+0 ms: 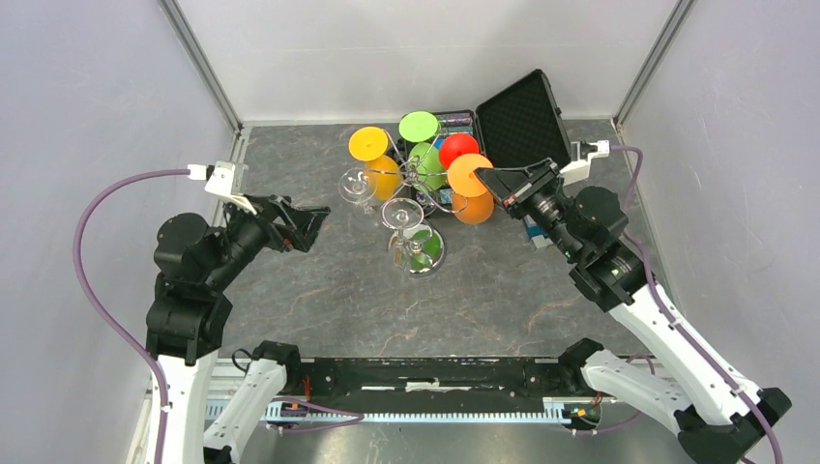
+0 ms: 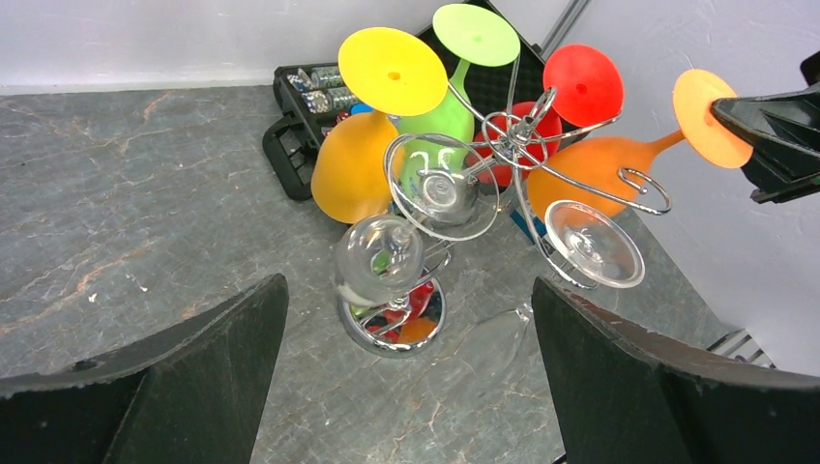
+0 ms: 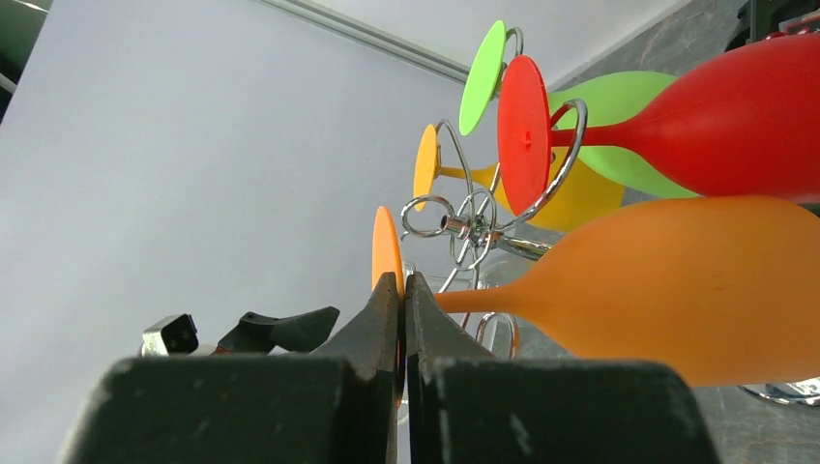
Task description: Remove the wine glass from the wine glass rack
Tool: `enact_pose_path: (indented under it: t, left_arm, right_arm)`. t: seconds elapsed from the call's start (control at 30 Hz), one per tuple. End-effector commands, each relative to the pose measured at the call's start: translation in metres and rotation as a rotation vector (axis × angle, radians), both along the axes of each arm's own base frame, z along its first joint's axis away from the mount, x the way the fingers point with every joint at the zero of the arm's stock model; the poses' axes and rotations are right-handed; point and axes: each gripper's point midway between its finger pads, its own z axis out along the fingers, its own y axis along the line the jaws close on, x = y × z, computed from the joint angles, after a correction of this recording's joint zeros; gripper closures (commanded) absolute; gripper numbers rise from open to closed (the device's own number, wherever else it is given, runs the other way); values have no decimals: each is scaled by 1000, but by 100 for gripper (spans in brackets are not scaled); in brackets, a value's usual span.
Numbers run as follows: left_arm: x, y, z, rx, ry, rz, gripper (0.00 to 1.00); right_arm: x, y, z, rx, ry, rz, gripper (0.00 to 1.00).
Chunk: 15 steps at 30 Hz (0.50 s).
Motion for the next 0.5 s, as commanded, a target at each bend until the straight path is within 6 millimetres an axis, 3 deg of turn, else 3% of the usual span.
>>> enact_pose_path:
  t: [0.0, 0.27, 0.37, 0.47]
  left_arm:
    - [-6, -8, 14, -58, -19, -38, 0]
    - [-19, -25, 33, -141, -34, -140, 0]
    - [-28, -37, 49, -197, -49, -223, 0]
    - [-39, -52, 71, -274, -84, -336, 0]
  right_arm:
    - [-5, -16, 7, 47, -12, -57, 100]
    - [-33, -51, 27, 84, -90, -128, 100]
    - [-49, -59, 52, 132, -169, -117, 100]
    - [-71, -63, 93, 197, -298, -67, 100]
